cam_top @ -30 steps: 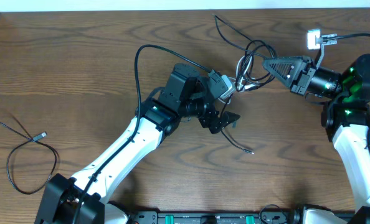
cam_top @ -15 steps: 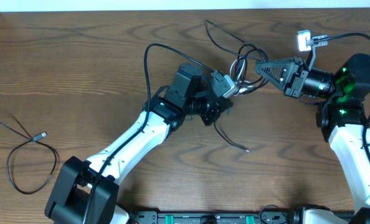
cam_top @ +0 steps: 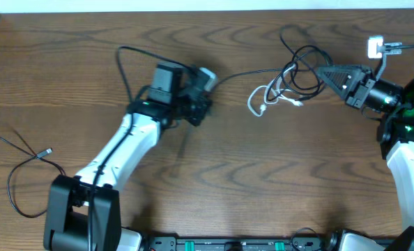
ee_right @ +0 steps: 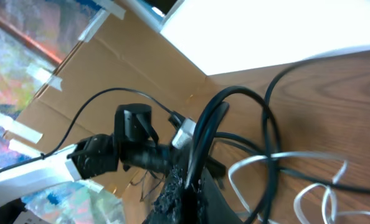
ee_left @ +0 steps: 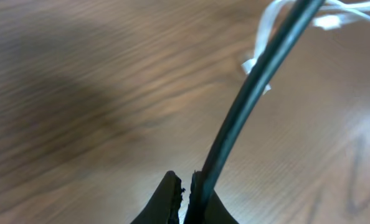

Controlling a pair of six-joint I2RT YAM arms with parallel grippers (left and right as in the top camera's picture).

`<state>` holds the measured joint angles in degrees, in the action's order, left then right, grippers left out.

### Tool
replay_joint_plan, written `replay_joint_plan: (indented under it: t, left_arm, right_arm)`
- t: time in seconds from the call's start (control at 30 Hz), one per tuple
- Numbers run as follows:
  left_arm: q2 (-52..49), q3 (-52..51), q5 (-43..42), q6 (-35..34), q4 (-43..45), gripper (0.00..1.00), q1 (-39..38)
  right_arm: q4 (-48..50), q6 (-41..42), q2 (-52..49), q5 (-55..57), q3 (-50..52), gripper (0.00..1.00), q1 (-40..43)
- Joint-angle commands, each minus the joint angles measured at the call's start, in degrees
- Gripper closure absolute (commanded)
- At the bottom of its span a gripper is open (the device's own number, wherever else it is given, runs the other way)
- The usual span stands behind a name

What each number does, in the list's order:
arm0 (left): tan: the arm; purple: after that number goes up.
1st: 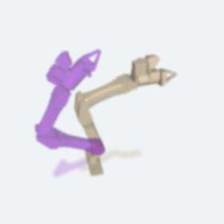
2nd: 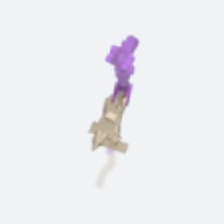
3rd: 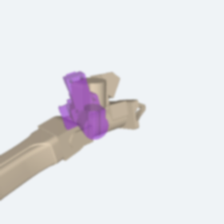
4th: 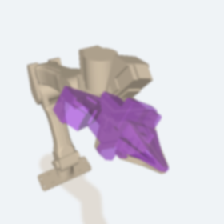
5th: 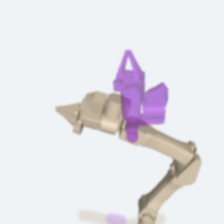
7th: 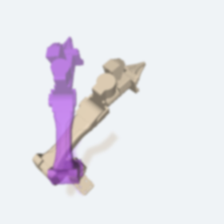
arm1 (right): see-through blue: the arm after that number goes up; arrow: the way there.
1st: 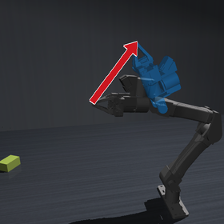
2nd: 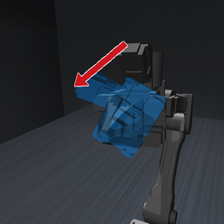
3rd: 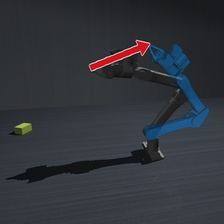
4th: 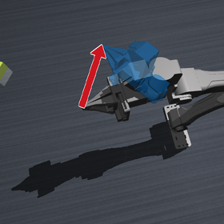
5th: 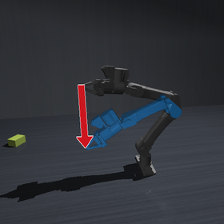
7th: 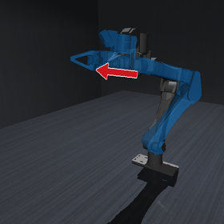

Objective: Untangle cables

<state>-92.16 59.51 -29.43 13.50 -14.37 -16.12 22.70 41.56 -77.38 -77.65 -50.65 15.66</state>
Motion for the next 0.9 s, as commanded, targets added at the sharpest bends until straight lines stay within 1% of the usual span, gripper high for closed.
replay_joint_plan:
  t: [0.0, 0.03, 0.07, 0.13, 0.37, 0.57, 0.67, 0.77, 0.87]
  left_arm:
    - [0.6, 0.0, 1.4, -3.7, 0.1, 0.92, 4.7]
    - [0.6, 0.0, 1.4, -4.2, 0.1, 0.92, 5.5]
    - [0.6, 0.0, 1.4, -4.2, 0.1, 0.92, 5.9]
    - [0.6, 0.0, 1.4, -4.2, 0.1, 0.93, 6.5]
    - [0.6, 0.0, 1.4, -4.2, -0.2, 0.92, 6.6]
    - [0.6, 0.0, 1.2, -4.3, -0.2, 0.92, 6.6]
    - [0.6, 0.0, -0.1, -4.4, -0.2, 0.92, 6.6]
    - [0.6, 0.0, -0.1, -4.4, -0.1, 0.92, 6.6]
    - [0.6, 0.0, -0.1, -4.4, -0.2, 0.92, 6.6]
  right_arm:
    - [-2.7, -5.2, 0.5, -1.4, -0.6, 0.81, 1.4]
    - [-4.4, -7.5, 0.5, -1.4, -0.6, 0.72, 1.3]
    - [-5.9, -9.7, 0.5, -1.3, -0.6, 0.68, 1.3]
    - [-10.2, -14.4, 0.5, -0.2, -0.6, 0.57, 1.3]
    - [-27.6, -25.1, 0.5, 10.4, -0.6, 0.57, 1.3]
    - [-41.2, -34.2, 0.5, 15.2, -0.6, 0.56, 0.3]
    - [-47.8, -38.8, 0.5, 18.2, -0.5, 0.58, -1.4]
    - [-54.2, -43.0, 0.5, 24.2, -0.5, 0.6, -5.0]
    - [-56.5, -43.6, 0.5, 30.8, 0.2, 0.61, -8.1]
